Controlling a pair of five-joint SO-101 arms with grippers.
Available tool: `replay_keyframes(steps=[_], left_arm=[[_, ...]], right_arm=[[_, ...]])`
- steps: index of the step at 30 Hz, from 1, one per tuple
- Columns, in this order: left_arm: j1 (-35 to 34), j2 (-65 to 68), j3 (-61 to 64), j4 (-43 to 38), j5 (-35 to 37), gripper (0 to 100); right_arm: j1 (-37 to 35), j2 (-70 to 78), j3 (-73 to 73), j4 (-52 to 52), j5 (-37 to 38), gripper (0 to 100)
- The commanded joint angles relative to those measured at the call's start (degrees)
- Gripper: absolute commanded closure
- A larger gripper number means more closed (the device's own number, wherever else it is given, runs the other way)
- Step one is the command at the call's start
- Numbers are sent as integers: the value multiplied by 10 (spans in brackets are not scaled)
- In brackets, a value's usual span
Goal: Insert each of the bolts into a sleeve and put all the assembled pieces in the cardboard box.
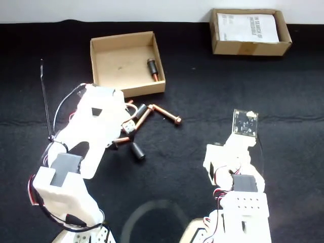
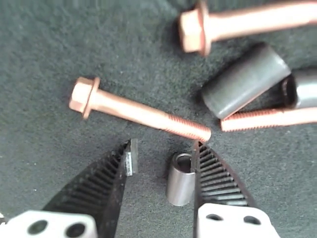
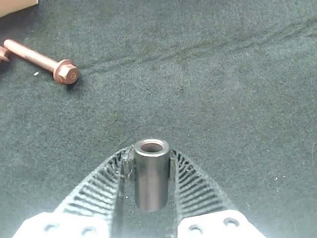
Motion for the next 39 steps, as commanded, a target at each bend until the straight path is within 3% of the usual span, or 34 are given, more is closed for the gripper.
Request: replay_keyframes(steps=[1, 9, 18, 39], left_arm=[[-23, -15, -35, -2, 1, 808], [-26, -9, -66, 62, 2, 809], [-28, -13, -3, 48, 2, 809], [-33, -8, -2, 23, 1, 792]], right_arm=[[-4, -7, -2, 2, -2, 991], [-5, -7, -2, 2, -2, 991], [-5, -7, -2, 2, 17, 991], [-4, -8, 15, 1, 18, 991]])
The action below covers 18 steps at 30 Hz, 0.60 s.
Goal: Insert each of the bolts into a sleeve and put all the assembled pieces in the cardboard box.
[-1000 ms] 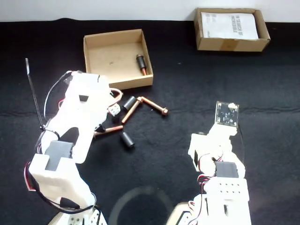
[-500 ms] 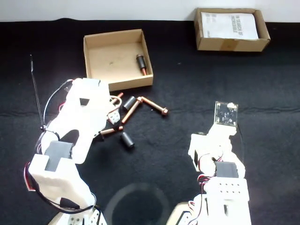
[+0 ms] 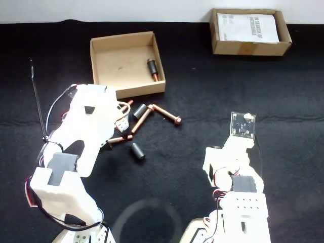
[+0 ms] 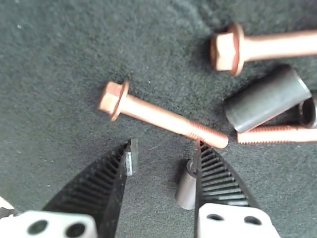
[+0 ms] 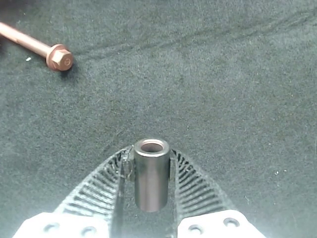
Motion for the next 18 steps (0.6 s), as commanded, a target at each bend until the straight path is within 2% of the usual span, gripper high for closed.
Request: replay_keyframes(steps=[1, 6, 16, 18], left_arm=[[-7, -8, 0, -5, 1, 775], [-5, -7, 21, -20, 1, 694], [-9, -7, 66, -98, 1, 694], [-9, -7, 66, -104, 1, 729]], right_arm=[[-4, -8, -2, 0, 6, 991], [-4, -8, -2, 0, 6, 991], [-3, -8, 0, 3, 6, 991], [-2, -8, 0, 7, 6, 991]])
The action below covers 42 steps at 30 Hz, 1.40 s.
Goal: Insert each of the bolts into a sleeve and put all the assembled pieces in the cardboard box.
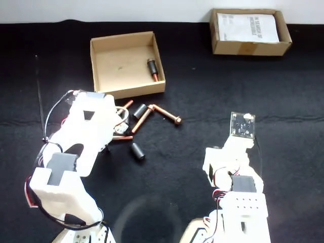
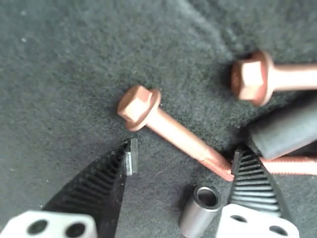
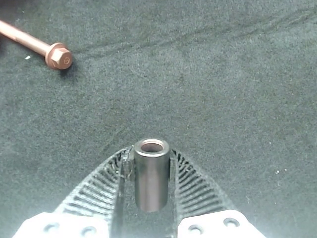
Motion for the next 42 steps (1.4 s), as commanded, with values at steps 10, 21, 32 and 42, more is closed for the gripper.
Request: replay_keyframes(steps=[10, 21, 32, 42], left_arm=[[-6, -7, 2, -11, 0, 992], [86, -8, 1, 107, -127, 990], [174, -8, 44, 149, -237, 987], [169, -9, 5, 134, -264, 949]], right_arm=[[-2, -8, -1, 2, 6, 991], [-2, -7, -1, 2, 5, 991], [-1, -8, -1, 3, 5, 991], [-1, -8, -1, 3, 6, 991]])
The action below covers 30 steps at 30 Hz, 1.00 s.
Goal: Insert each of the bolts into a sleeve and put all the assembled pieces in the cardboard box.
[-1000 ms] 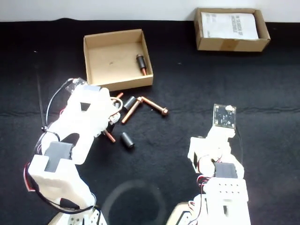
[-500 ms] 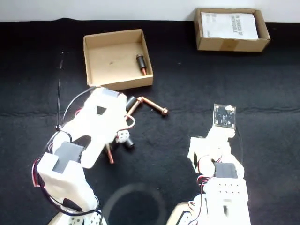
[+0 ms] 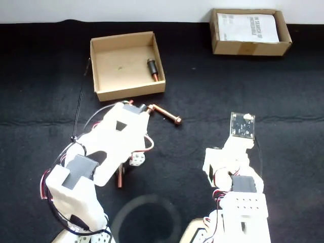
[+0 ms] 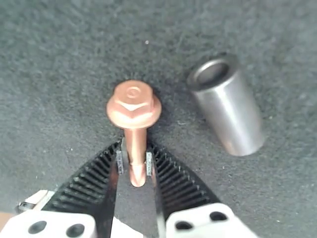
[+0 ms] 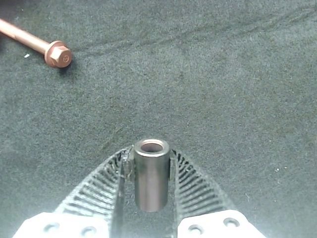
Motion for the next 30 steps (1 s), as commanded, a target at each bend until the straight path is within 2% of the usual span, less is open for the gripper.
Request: replay_keyframes(steps=[1, 5, 8, 11, 18, 23, 26, 29, 30], left_arm=[[2, -10, -35, 2, -3, 915], [-14, -10, -44, -1, -3, 769], [-25, -10, -39, -3, -3, 729], [-36, -9, -39, -9, -3, 739], [-76, -8, -38, -89, -4, 768], [-78, -8, -31, -120, -5, 794], [-76, -8, 0, -149, -5, 868], [-78, -10, 26, -171, -5, 1000], [-78, -10, 26, -170, -5, 981]], right_arm=[[-1, -8, -1, 1, 6, 991], [0, -9, -1, 1, 6, 991], [0, -9, -1, 1, 6, 991], [5, -9, -1, 1, 6, 991], [5, -9, -1, 1, 6, 991], [6, -9, -1, 0, 6, 991], [6, -9, -1, -1, 6, 991], [7, -9, -1, -1, 6, 991], [9, -9, -1, -1, 6, 991]])
